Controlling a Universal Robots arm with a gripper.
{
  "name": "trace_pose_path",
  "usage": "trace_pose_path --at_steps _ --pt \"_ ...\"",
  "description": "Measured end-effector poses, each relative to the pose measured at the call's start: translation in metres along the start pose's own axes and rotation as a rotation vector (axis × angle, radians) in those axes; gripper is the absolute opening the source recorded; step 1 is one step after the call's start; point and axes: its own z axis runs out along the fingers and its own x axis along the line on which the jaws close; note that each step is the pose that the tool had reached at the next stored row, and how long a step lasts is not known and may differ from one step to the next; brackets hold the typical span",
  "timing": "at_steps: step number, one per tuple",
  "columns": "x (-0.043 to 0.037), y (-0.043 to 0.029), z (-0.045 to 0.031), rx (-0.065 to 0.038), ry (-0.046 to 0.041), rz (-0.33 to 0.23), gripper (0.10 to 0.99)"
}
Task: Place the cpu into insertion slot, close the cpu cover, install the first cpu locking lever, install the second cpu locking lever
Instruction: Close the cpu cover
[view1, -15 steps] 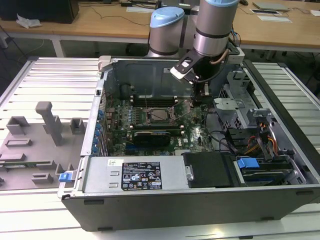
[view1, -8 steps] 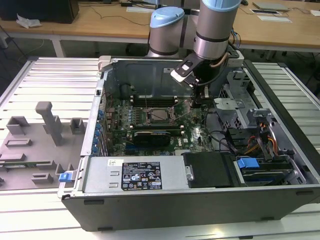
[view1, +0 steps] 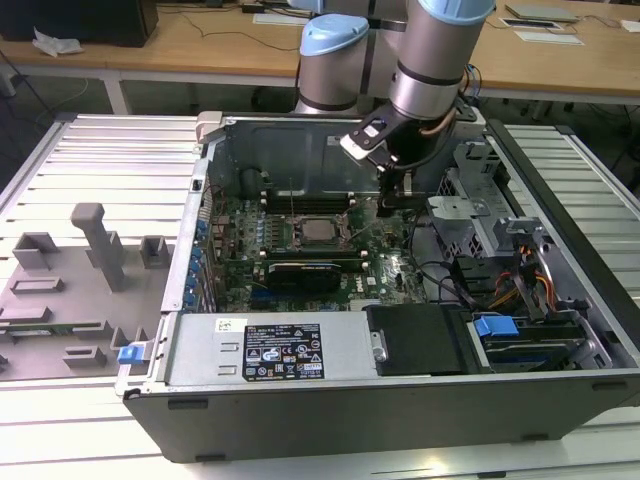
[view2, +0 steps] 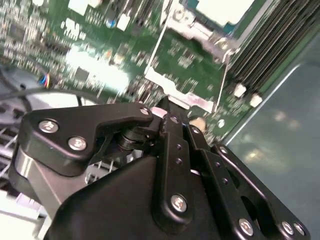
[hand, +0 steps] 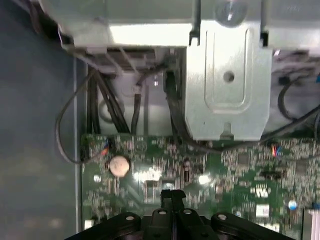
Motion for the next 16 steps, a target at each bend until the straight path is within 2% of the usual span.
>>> trace_pose_path --at_steps 3,7,8,10,12,16 --pt "-0.0001 -0.0008 0.0 0.0 -0.0001 0.0 0.106" --pt "0.0 -0.0115 0.0008 -0.001 0.0 0.0 0.106" --pt "0.0001 -0.0174 0.0012 -0.002 -0.0001 0.0 0.106" --pt "0.0001 -0.024 0.0017 -0.003 0.0 0.0 0.106" --pt "0.0003 -0.0373 0.0026 -0.005 -0.0002 0.0 0.106" --pt "0.0003 -0.0486 0.0034 -0.008 -0.0001 0.0 0.106"
